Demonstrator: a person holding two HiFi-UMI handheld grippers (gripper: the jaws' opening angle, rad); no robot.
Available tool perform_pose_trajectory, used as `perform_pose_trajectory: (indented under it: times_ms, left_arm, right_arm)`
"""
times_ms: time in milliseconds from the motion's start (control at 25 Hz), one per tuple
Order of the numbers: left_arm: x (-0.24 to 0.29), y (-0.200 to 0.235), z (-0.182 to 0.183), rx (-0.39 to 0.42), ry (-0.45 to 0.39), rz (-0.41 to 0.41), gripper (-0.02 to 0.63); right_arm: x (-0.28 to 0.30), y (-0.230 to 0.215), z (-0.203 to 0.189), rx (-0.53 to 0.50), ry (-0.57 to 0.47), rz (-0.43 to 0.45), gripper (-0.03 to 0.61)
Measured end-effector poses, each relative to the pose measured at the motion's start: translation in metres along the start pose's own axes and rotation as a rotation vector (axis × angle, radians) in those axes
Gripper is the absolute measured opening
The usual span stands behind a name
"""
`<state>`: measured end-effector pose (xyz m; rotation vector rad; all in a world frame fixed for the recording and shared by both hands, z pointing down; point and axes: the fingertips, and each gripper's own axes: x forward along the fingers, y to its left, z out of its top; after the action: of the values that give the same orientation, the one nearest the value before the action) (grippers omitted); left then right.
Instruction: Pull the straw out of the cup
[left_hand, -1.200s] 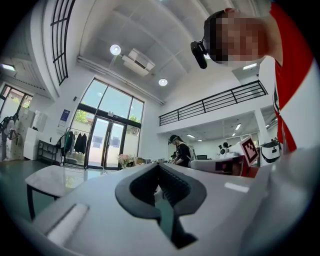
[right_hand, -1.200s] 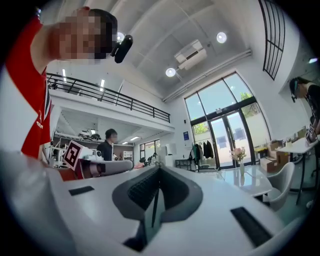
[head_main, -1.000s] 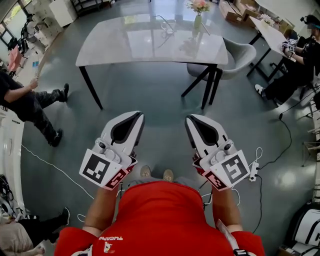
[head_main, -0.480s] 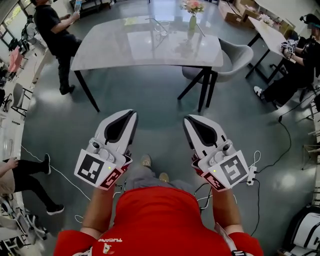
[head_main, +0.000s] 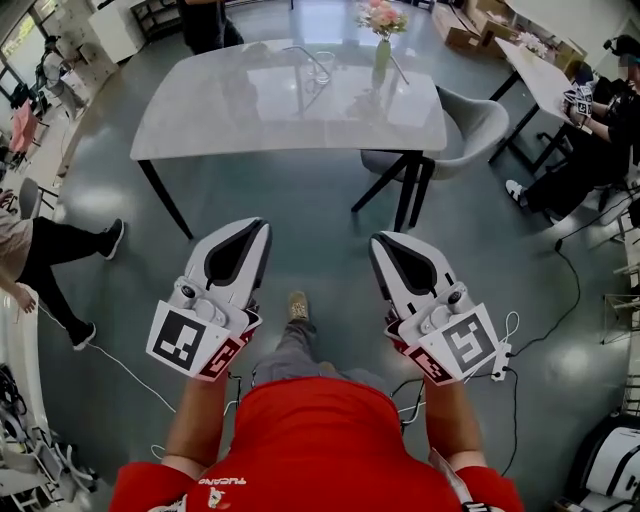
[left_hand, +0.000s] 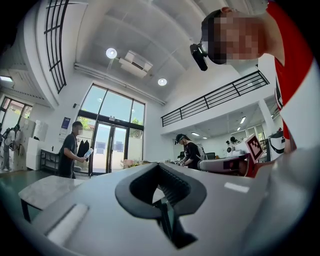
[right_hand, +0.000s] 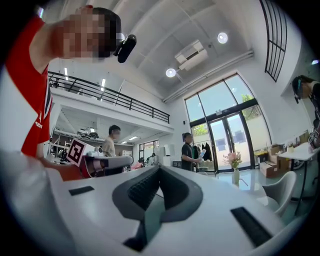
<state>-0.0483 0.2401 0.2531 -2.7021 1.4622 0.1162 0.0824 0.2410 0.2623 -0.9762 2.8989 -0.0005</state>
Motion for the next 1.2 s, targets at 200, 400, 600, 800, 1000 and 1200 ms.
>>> perform_pose_trajectory:
  times_ms: [200, 400, 600, 800, 1000, 1200]
  left_arm:
    - [0.036, 0.053, -0.005, 0.002, -0.014, -0.002, 0.005]
    - [0.079, 0.114, -0.007, -0.002, -0.019, -0.026, 0.005]
    - [0.117, 0.174, -0.010, -0.007, -0.029, -0.047, 0.005]
    - [0.144, 0.222, -0.015, -0.021, -0.030, -0.058, 0.005]
    - [0.174, 0.249, -0.030, -0.048, -0.024, -0.059, 0.005]
    - [0.213, 0.268, -0.044, -0.061, -0.018, -0.053, 0.005]
  right_arm:
    - [0.051, -0.033, -0.002, -0.006, 0.006, -0.022, 0.000]
    - [0.118, -0.071, 0.000, -0.011, 0.014, -0.047, 0.000]
    - [0.181, -0.108, -0.003, -0.014, 0.025, -0.081, 0.000]
    - [0.226, -0.131, -0.005, -0.021, 0.039, -0.107, 0.000]
    - [0.250, -0.159, -0.014, -0.023, 0.056, -0.116, 0.000]
    - [0.275, -0.196, -0.022, -0.020, 0.064, -0.108, 0.000]
